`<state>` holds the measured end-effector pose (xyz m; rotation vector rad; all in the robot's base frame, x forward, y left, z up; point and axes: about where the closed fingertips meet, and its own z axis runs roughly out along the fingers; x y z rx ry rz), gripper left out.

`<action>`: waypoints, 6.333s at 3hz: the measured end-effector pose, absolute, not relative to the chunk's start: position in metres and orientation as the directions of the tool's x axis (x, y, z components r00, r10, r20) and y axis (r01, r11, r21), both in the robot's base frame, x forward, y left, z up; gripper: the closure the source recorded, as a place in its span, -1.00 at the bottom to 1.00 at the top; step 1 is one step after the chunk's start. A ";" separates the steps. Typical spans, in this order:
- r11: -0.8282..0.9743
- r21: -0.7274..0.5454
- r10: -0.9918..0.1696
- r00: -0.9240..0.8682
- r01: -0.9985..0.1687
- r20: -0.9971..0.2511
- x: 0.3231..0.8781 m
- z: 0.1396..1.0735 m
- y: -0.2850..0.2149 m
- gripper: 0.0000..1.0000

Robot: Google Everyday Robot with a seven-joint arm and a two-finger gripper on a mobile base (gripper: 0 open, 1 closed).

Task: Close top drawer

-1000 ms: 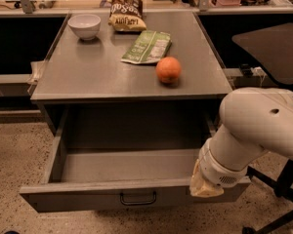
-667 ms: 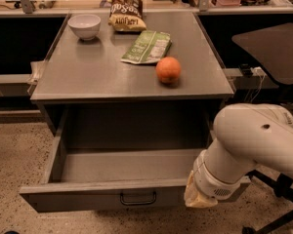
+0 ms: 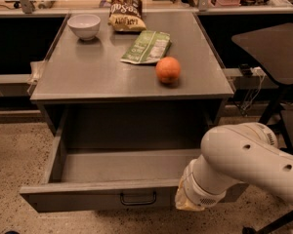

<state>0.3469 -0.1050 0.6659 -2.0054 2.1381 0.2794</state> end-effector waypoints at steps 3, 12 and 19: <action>0.102 0.014 -0.961 -0.102 -0.995 -0.256 0.357 0.658 -0.105 -0.61; 0.249 -0.145 -0.586 -0.030 -0.958 -0.810 0.449 0.604 -0.125 1.00; 0.388 -0.214 -0.496 -0.007 -0.897 -0.868 0.516 0.619 -0.107 -0.41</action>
Offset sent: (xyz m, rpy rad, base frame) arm 0.0100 0.0003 -0.0084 -0.0140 0.0116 -0.0389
